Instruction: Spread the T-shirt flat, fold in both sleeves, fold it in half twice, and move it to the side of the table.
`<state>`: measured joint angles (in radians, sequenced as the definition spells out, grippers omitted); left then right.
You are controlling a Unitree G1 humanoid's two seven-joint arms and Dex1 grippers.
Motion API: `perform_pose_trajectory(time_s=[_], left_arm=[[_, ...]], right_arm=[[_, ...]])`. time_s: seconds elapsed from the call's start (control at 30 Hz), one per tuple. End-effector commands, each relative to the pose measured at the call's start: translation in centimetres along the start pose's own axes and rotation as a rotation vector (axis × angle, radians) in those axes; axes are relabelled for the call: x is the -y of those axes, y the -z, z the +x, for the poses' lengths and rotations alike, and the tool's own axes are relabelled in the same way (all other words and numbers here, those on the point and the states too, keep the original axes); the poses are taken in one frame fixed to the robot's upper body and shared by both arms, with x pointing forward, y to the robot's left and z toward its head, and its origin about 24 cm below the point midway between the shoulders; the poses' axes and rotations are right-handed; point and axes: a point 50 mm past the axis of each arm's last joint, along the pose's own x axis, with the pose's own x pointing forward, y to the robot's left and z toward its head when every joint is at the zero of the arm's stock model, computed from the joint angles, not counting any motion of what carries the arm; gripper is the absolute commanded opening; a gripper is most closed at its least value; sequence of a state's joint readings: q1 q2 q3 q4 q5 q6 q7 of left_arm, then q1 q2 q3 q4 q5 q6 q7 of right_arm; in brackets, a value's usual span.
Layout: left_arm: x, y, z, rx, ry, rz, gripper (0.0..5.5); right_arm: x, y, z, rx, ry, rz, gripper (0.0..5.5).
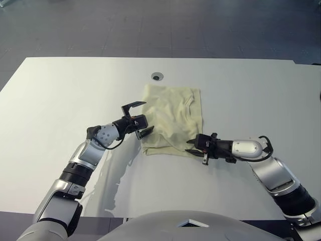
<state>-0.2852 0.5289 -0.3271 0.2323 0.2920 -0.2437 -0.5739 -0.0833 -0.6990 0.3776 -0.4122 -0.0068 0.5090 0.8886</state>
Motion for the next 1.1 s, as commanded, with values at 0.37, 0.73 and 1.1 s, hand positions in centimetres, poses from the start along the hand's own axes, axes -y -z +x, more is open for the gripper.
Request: perform_pose_trajectory(time_s=[0.37,0.73,1.1], left_arm=[[1.9,1.6,-0.2,-0.086,0.082,-0.018,5.4],[2.2,2.1,-0.5,-0.103,0.081,-0.021,5.4],[0.9,-0.3,-0.3,0.032,0.078,0.107,5.4]], right_arm=[[0.2,0.1,0.5,-0.017,-0.008,-0.003,0.01],[0.6,-1.2,-3.0,-0.007,0.014,-0.011,0.01],[0.5,1.2,-4.1,-0.125,-0.004,-0.063,0.01]])
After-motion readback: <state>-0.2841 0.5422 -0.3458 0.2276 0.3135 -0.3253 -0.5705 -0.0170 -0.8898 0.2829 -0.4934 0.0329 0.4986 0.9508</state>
